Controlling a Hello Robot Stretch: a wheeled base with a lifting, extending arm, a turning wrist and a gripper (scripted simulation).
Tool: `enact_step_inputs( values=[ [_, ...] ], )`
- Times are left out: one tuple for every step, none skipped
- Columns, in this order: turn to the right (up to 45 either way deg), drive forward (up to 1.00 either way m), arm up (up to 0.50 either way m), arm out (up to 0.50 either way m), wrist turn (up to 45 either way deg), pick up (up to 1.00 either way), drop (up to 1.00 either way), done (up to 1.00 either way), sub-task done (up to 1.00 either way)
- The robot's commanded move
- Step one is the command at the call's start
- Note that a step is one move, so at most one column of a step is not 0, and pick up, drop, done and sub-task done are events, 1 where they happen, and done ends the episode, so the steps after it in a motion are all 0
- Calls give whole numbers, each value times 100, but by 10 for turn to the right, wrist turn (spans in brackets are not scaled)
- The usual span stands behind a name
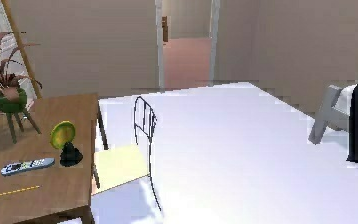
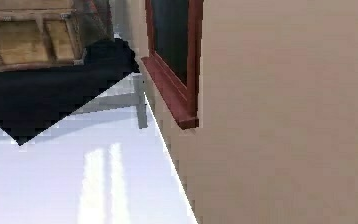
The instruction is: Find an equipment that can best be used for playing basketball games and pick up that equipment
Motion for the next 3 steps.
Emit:
enact_step_inputs(
  values=[
    [0, 30, 0, 0, 0, 0, 0, 0, 0],
    [150, 0, 0, 0, 0, 0, 0, 0, 0],
    [0, 75, 0, 0, 0, 0, 0, 0, 0]
  ],
)
